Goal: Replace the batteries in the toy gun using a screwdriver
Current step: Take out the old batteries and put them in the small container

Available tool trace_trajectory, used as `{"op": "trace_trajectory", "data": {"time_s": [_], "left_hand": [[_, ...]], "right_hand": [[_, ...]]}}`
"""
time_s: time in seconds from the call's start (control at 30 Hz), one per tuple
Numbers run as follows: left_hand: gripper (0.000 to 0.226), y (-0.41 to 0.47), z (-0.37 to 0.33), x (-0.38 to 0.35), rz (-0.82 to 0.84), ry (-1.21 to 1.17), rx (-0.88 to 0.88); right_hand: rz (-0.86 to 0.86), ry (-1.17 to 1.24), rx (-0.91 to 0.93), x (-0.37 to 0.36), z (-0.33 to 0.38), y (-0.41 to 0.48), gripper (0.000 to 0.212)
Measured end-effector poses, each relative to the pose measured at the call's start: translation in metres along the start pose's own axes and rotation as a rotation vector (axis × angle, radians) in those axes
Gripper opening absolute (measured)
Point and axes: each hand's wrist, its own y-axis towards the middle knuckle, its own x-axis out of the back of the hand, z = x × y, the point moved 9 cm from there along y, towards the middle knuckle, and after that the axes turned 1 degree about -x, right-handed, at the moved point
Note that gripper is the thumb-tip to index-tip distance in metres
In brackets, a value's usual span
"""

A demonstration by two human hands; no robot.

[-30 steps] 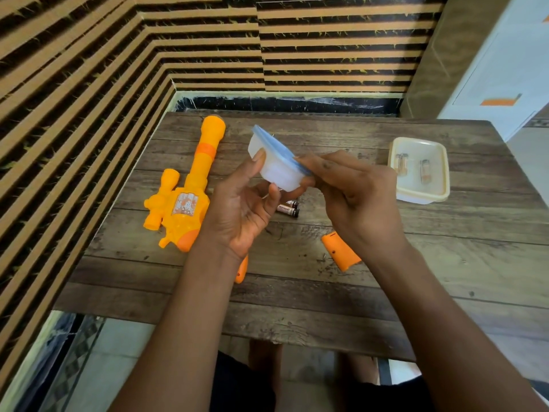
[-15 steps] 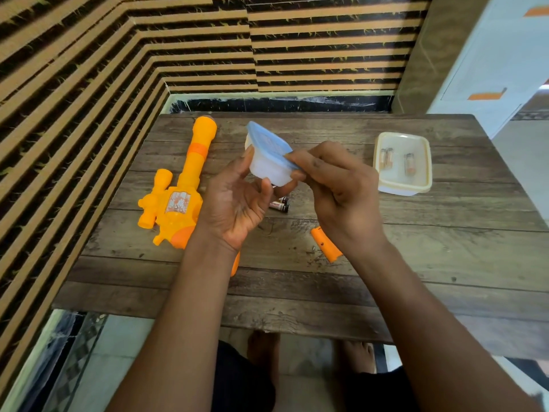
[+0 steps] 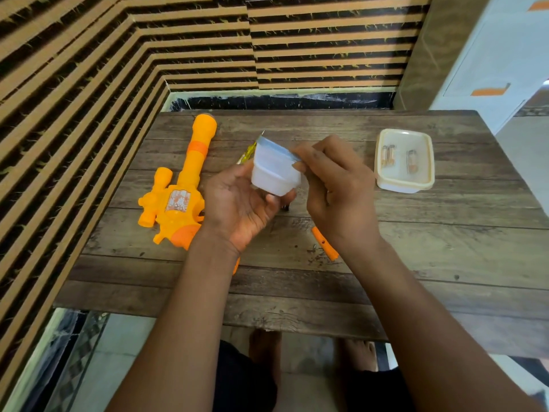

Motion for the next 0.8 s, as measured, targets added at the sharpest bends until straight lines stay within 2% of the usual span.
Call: {"op": "trace_trajectory", "data": {"time_s": [0.17,0.37,0.43,0.53,0.67,0.8], "left_hand": [[0.065,0.006,0.006,-0.011,-0.019,0.089,-0.060],[0.051,0.015,0.017,-0.018,-0.096,0.221,-0.066],[0.051,0.017,0.021,-0.021,-0.118,0.389,-0.104],[0.029,0.018,0.017,-0.024,-0.210,0.737,-0.302],[0.037,0.021,0.017,-0.033,-0.230,1.133,-0.505],[0.043,0.026,0.024,-0.043,-0.234,1.336,-0.544]], "right_hand": [[0.010,-0.135,0.067,0.005,-0.003,0.005,0.033],[0.003,-0.162,0.001,0.016,-0.016,0.005,0.030],[-0.031,-0.191,-0.027,0.022,-0.021,0.006,0.035],[-0.082,-0.209,-0.056,0.028,-0.029,0.008,0.039],[-0.171,-0.271,-0.170,0.038,-0.046,0.008,0.030],[-0.274,-0.328,-0.241,0.051,-0.052,0.008,0.028]]}}
